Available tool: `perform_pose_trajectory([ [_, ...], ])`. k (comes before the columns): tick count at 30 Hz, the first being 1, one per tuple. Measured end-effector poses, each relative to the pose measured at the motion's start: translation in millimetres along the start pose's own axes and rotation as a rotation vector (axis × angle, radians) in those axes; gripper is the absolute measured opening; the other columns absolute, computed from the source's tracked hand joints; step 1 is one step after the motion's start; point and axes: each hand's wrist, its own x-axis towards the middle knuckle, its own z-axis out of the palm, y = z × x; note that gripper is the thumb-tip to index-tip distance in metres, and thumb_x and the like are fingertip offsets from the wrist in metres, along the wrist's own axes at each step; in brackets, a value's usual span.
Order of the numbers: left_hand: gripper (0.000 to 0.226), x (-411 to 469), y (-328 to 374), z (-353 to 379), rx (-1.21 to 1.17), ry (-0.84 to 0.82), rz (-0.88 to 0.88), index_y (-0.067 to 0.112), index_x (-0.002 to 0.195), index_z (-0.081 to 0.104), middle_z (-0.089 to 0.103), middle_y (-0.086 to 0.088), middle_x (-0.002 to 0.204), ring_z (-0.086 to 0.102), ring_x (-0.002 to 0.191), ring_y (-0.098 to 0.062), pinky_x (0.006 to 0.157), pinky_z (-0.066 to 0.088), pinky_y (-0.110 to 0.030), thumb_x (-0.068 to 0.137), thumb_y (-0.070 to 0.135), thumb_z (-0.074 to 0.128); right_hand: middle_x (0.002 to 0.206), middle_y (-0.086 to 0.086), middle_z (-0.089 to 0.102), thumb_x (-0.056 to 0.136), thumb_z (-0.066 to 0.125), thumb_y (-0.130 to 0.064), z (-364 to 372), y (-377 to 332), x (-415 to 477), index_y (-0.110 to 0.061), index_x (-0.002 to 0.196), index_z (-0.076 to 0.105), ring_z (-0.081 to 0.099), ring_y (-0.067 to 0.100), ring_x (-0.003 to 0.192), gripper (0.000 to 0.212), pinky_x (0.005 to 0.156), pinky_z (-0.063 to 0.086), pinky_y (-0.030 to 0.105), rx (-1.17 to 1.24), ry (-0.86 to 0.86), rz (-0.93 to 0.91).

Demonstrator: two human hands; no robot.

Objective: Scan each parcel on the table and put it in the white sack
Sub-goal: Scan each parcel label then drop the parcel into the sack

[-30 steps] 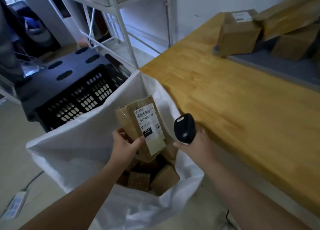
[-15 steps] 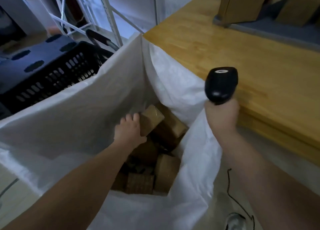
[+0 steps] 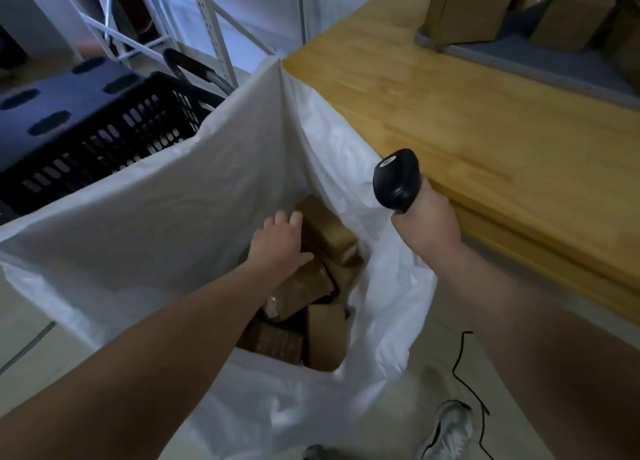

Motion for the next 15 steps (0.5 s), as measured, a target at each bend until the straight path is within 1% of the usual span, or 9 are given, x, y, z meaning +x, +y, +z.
perform_pose_trajectory([
  [3,0.059,-7.5,14.8,-29.9,-0.081,0.032,0.04,0.015,0.134,0.035,0.043,-0.01,0.129,0.045,0.118,-0.03,0.093,0.046,-0.041,0.09,0.044,0.06,0.094,0.003,0.058,0.083,0.062,-0.011,-21.9,8.1,-2.5,-0.011,0.124,0.049,0.06,0.03,0.09,0.043,0.067,0.043,0.032,0.013,-0.062,0.028],
  [5,0.055,-10.5,29.8,-53.8,-0.114,0.053,0.074,0.013,0.135,0.036,0.043,-0.01,0.13,0.045,0.12,-0.031,0.096,0.045,-0.043,0.092,0.041,0.058,0.098,0.005,0.06,0.082,0.062,-0.011,-46.6,11.6,-5.4,-0.012,0.125,0.05,0.059,0.031,0.093,0.044,0.07,0.046,0.035,-0.011,-0.063,0.042],
  [7,0.052,-12.0,49.8,-76.5,-0.137,0.074,0.114,0.012,0.134,0.038,0.045,-0.01,0.129,0.045,0.119,-0.03,0.095,0.045,-0.043,0.093,0.039,0.056,0.104,0.01,0.062,0.082,0.062,-0.011,-75.9,14.5,-6.2,-0.011,0.123,0.051,0.058,0.034,0.097,0.042,0.075,0.049,0.039,-0.031,-0.028,0.049],
  [8,0.052,-11.1,61.7,-87.7,-0.146,0.081,0.131,0.012,0.134,0.039,0.046,-0.01,0.129,0.046,0.118,-0.03,0.094,0.045,-0.043,0.093,0.039,0.055,0.103,0.01,0.062,0.083,0.061,-0.01,-91.7,15.4,-5.7,-0.01,0.122,0.052,0.058,0.033,0.096,0.04,0.074,0.048,0.038,-0.028,-0.009,0.055],
  [11,0.052,-4.7,103.7,-118.3,-0.195,0.086,0.171,0.011,0.135,0.04,0.047,-0.01,0.13,0.047,0.117,-0.029,0.092,0.047,-0.041,0.094,0.04,0.055,0.095,0.009,0.06,0.083,0.061,-0.008,-142.3,25.4,-2.4,-0.009,0.121,0.052,0.055,0.029,0.084,0.039,0.066,0.039,0.031,-0.013,0.023,0.078],
  [13,0.054,3.5,139.0,-137.8,-0.247,0.086,0.198,0.011,0.137,0.04,0.047,-0.011,0.131,0.049,0.117,-0.028,0.093,0.046,-0.041,0.094,0.04,0.056,0.092,0.006,0.06,0.082,0.063,-0.011,-180.7,38.5,1.0,-0.011,0.12,0.052,0.056,0.027,0.082,0.039,0.065,0.04,0.031,-0.024,0.054,0.103],
  [15,0.054,13.4,179.5,-156.6,-0.288,0.086,0.226,0.011,0.136,0.041,0.048,-0.011,0.131,0.051,0.114,-0.028,0.091,0.047,-0.041,0.093,0.039,0.057,0.09,0.005,0.06,0.082,0.063,-0.011,-220.9,55.3,4.8,-0.012,0.113,0.052,0.057,0.027,0.082,0.033,0.064,0.041,0.03,-0.034,0.096,0.133],
])
